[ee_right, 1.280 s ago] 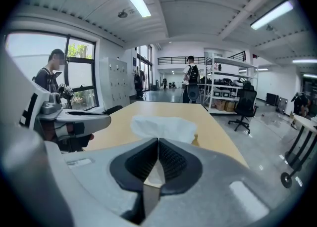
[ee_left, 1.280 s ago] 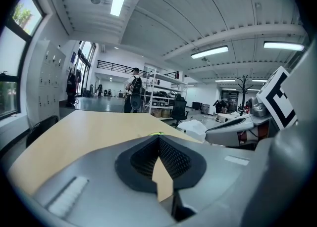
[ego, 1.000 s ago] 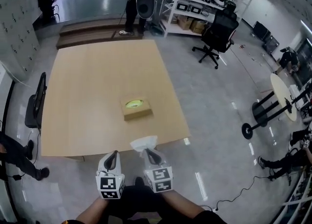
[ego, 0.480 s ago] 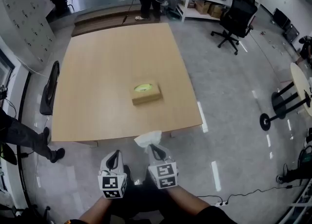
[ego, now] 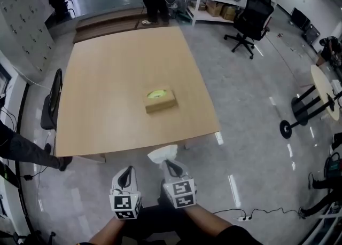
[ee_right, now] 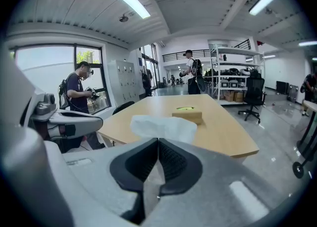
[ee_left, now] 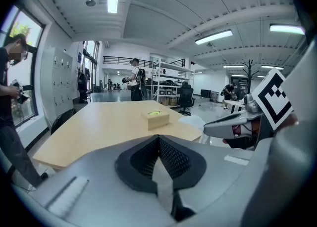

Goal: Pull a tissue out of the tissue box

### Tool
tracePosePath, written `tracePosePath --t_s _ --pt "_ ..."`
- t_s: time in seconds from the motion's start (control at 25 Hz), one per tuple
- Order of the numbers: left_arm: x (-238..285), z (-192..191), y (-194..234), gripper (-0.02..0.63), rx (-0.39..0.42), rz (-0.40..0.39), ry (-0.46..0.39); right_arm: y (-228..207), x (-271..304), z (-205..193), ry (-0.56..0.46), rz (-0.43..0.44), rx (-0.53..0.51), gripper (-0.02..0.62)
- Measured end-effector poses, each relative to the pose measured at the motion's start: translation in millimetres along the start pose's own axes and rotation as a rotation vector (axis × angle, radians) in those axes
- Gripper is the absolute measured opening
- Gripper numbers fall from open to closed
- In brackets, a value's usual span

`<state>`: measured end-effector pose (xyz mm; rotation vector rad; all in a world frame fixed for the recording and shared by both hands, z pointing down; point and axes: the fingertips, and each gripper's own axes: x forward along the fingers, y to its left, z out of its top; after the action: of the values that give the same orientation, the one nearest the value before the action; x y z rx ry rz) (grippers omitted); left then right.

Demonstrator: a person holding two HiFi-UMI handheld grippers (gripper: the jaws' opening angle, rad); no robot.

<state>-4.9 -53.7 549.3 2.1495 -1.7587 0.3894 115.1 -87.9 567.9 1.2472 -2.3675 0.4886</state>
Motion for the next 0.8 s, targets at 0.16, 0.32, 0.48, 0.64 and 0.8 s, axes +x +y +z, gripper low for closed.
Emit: tracePosePath --t_s 0.16,0.32,0.48,0.64,0.8 --pt "-19 -5 10 0.018 -0.006 -0.026 -0.022 24 -10 -5 0.001 -0.024 0.002 0.0" --pt "-49 -11 31 0.018 -0.02 -0.047 -0.04 64 -24 -13 0.009 -0.05 0.016 0.0" --pt "-77 -21 45 0.018 -0.024 -0.071 -0.059 101 -41 -25 -0.002 -0.073 0.025 0.0" --pt "-96 -26 51 0.018 -0.021 -0.102 -0.084 120 -58 -32 -0.027 -0.112 0.029 0.0" --pt "-118 -31 61 0.018 -0.022 -0.116 -0.098 139 -72 -38 -0.035 -0.143 0.037 0.0"
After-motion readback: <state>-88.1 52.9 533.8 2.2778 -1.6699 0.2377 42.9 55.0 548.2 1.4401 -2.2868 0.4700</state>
